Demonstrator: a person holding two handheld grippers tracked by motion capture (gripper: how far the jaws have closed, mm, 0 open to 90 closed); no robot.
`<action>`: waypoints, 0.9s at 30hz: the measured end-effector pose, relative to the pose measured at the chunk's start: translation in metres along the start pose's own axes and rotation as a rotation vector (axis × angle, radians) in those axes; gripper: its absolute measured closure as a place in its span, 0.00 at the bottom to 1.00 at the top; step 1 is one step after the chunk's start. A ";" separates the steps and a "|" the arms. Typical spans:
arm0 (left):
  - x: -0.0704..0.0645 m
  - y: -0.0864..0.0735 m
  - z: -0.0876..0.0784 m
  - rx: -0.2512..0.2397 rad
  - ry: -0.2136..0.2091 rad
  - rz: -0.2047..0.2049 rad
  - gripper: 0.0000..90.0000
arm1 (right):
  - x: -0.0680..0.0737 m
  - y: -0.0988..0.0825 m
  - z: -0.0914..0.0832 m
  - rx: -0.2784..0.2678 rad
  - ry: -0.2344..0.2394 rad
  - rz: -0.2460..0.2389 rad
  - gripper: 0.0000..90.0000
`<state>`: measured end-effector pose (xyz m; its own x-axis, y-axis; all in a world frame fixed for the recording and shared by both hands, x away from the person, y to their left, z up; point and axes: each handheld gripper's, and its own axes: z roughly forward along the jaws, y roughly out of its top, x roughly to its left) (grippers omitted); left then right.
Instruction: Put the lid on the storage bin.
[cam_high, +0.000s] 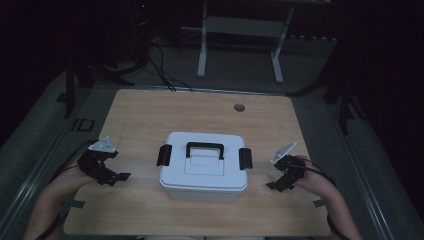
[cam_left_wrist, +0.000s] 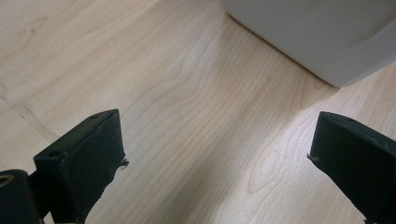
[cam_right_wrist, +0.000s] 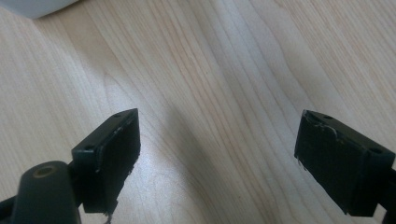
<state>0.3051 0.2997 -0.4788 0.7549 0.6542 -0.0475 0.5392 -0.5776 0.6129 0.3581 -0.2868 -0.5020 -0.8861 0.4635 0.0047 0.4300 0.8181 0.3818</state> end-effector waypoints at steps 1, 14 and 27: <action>0.000 -0.004 0.001 -0.001 -0.002 -0.007 0.03 | 0.000 -0.001 0.001 -0.002 0.002 0.007 0.16; 0.001 -0.041 0.008 -0.111 0.098 -0.092 0.03 | -0.001 -0.020 0.004 -0.127 -0.050 0.100 0.15; -0.002 -0.072 0.020 -0.177 0.184 -0.198 0.03 | -0.003 -0.040 0.009 -0.313 -0.207 0.268 0.14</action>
<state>0.2726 0.3304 -0.5387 0.5530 0.8319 -0.0459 0.5829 -0.3470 0.7347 0.3454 -0.3180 -0.5252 -0.6837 0.7291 -0.0312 0.5380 0.5324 0.6535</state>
